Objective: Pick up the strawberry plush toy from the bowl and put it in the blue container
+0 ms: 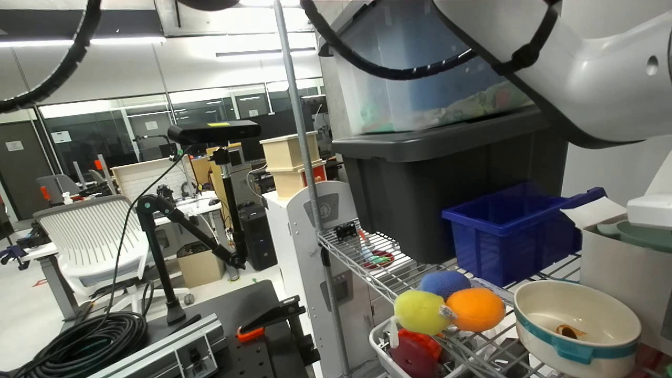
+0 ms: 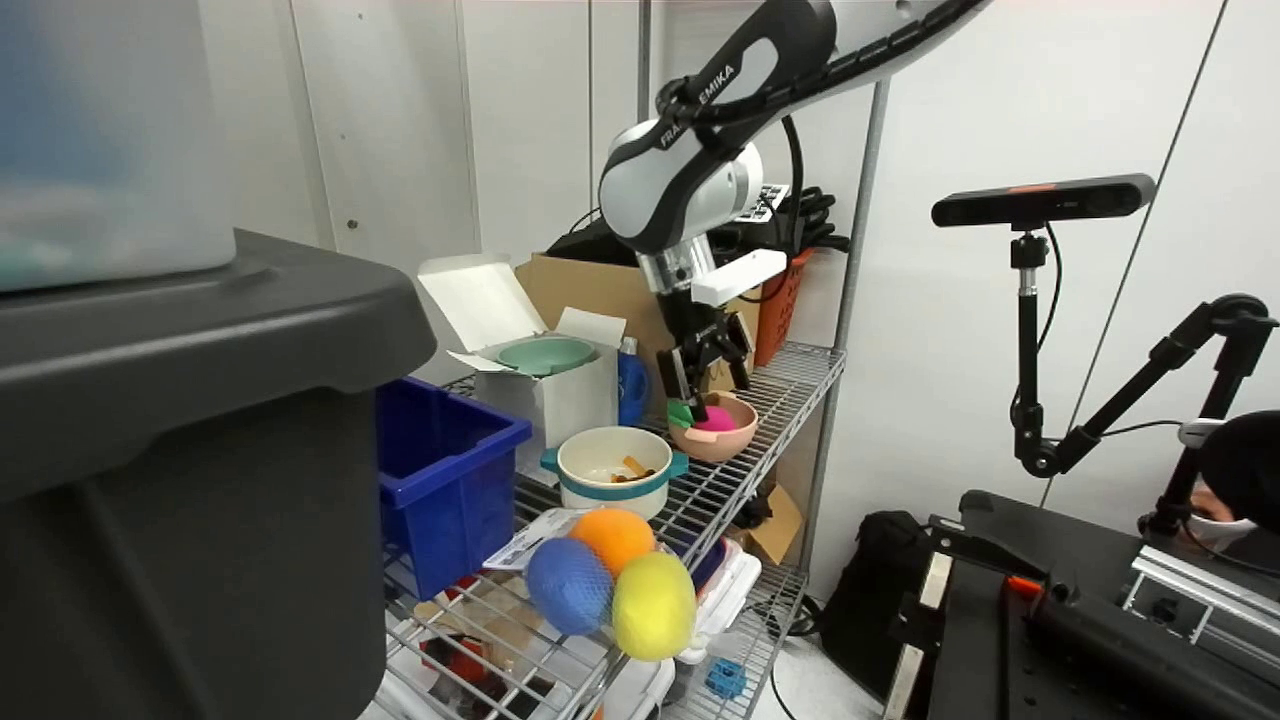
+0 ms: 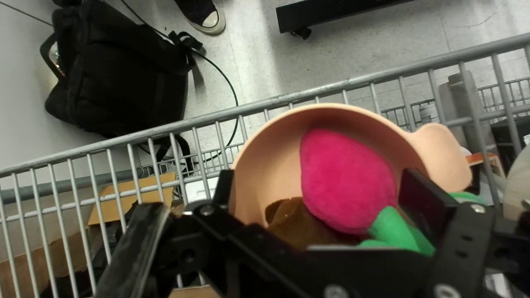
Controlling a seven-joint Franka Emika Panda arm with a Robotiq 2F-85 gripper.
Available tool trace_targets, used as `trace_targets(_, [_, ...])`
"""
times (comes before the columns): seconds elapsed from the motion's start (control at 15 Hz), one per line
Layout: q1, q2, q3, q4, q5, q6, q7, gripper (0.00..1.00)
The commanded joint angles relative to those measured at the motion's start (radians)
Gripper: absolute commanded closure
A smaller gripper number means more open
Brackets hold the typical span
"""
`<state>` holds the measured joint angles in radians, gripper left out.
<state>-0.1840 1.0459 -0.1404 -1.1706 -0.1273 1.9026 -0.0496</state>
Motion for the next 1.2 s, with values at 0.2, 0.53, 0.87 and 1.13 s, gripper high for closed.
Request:
trace_targets(0.2, [-0.014, 0.069, -0.005, 0.095, -0.001, -0.032, -0.012, 0.36])
trace_targets(0.53, [-0.017, 0.08, -0.007, 0.112, -0.001, -0.032, -0.013, 0.74])
trace_targets(0.87, [-0.021, 0.069, -0.002, 0.119, 0.006, -0.037, -0.018, 1.0])
trace_targets(1.13, [-0.014, 0.045, 0.003, 0.107, 0.004, -0.037, -0.025, 0.97])
